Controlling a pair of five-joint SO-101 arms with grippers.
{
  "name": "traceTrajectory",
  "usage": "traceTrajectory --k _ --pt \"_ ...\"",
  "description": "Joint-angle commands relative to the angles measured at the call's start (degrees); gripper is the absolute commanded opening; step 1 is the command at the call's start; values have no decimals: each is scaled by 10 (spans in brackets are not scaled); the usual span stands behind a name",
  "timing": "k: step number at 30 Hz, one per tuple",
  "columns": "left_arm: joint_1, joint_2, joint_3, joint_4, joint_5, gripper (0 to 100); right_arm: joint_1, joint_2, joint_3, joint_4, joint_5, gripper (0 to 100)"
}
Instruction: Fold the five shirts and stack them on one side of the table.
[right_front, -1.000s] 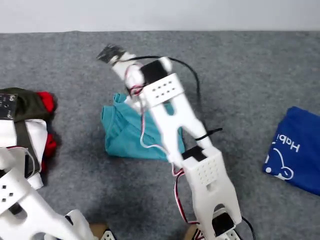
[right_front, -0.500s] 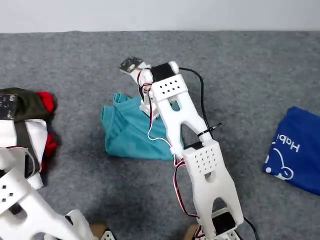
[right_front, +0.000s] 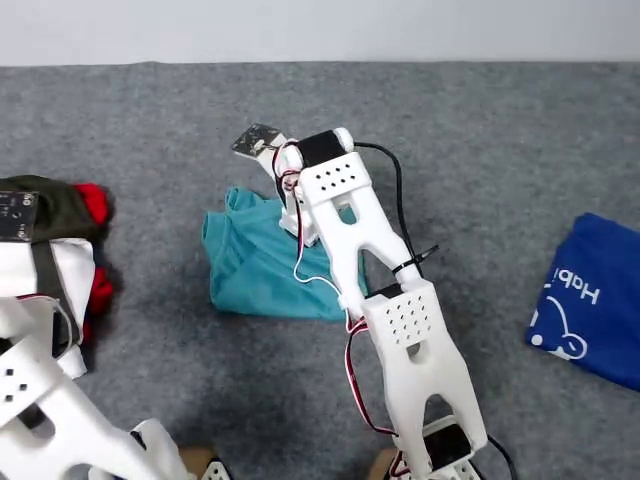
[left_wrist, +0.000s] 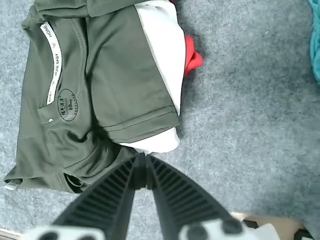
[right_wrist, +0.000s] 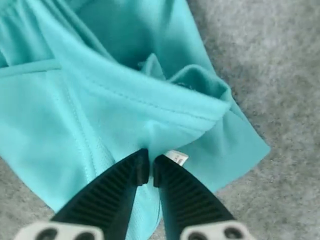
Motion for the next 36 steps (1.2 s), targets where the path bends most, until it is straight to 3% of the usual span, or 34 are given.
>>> traceTrajectory --k 1,6,12,20,27,32,36 --pt "1 -11 -1 3 -5 5 -1 -52 -4 24 6 10" --pt "1 -11 -1 2 -5 5 -36 -153 38 26 7 10" --pt "1 -11 0 -14 -5 5 -143 -274 186 25 20 10" --pt "1 -11 0 -22 -5 5 -233 -262 284 23 -11 49" --pt "1 -11 0 -22 -5 5 -237 -251 280 24 -55 263" --pt "1 -11 0 -22 -5 5 -208 -345 281 24 -47 257" --pt "1 -11 0 -22 -5 5 -157 -358 287 24 1 107"
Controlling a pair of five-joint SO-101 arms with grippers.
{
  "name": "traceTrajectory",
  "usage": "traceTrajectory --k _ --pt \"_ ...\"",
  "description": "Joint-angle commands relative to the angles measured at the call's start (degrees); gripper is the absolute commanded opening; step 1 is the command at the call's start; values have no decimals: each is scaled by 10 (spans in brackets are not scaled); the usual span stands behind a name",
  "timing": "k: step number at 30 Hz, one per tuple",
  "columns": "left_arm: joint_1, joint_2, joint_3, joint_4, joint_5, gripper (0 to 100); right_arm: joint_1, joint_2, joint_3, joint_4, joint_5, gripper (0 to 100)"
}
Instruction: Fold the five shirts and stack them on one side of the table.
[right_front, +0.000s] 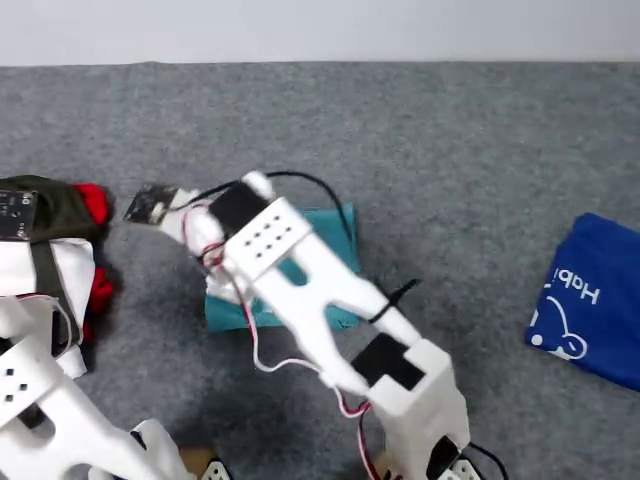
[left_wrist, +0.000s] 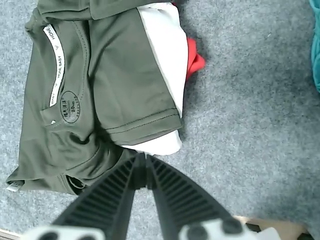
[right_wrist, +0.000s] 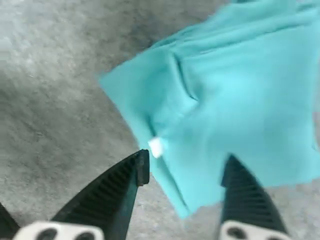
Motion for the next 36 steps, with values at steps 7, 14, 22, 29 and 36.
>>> traceTrajectory --k 7,14,22,29,36 --pt "-72 -13 -37 -12 -4 5 95 8 -3 15 38 9" --pt "-160 -12 -72 -12 -4 5 24 108 -4 -48 34 10" --pt "-216 -11 -96 -25 -4 5 -106 118 -11 -2 38 10" --pt "-218 -11 -96 -45 -2 5 -3 37 -73 21 39 11" --pt "-217 -11 -95 -45 -2 5 29 63 -81 -25 40 10"
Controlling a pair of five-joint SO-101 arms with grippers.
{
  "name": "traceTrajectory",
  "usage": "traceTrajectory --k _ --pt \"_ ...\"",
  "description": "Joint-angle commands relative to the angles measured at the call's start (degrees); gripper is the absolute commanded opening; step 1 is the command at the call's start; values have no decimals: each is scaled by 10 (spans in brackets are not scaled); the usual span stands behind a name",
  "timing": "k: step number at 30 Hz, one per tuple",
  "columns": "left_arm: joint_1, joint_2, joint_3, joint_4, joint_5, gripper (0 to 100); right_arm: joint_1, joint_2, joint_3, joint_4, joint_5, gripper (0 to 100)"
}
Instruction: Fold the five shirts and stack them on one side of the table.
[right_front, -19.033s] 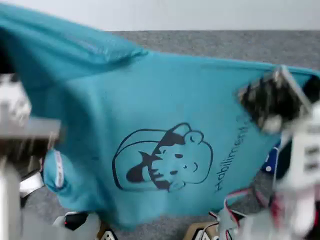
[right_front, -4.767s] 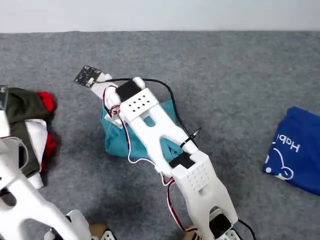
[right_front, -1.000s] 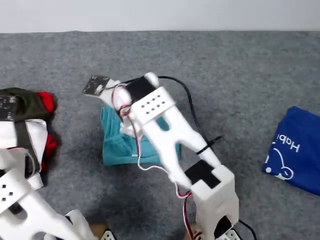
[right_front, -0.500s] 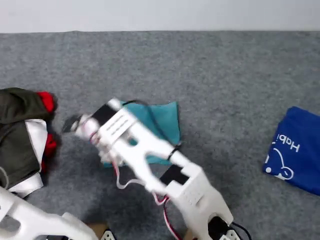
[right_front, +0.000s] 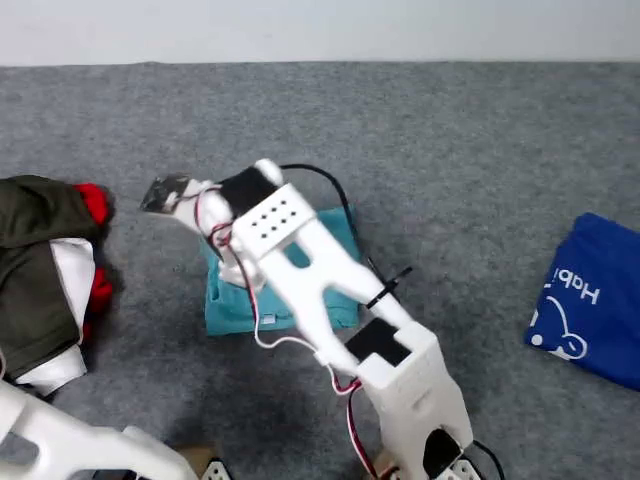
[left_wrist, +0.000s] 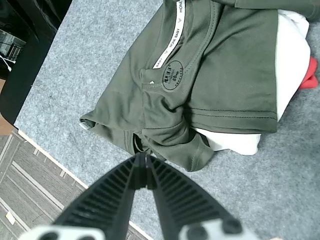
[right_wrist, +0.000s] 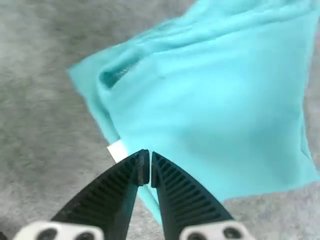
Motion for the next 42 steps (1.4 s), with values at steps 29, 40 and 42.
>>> traceTrajectory --k 29,40,42 --pt "20 -11 -7 3 49 5 80 -72 -12 30 3 10" --pt "56 -8 58 -43 93 5 89 -99 240 -3 -36 10" --pt "56 -8 80 -64 93 5 96 -81 276 -29 -39 10"
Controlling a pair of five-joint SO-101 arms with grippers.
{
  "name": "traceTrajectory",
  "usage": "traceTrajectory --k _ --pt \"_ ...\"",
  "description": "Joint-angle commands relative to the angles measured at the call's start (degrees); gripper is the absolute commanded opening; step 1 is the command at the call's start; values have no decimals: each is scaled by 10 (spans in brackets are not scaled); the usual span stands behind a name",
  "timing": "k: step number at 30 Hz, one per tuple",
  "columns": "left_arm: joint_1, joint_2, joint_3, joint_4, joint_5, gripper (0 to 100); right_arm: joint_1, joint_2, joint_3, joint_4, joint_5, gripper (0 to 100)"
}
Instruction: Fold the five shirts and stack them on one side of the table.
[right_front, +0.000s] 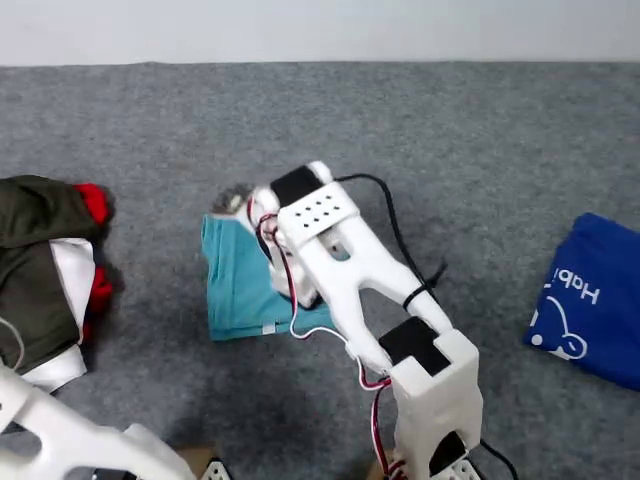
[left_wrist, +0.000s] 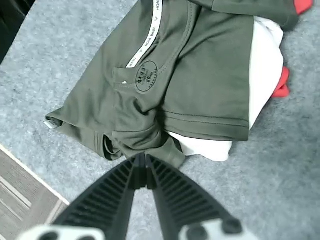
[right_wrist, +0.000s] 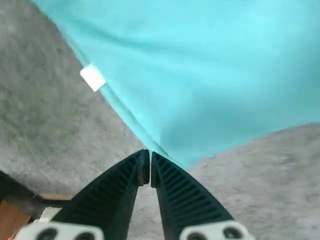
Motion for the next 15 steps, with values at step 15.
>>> traceTrajectory --k 15 --pt "30 -11 75 -94 -6 5 48 -49 -113 4 -33 10"
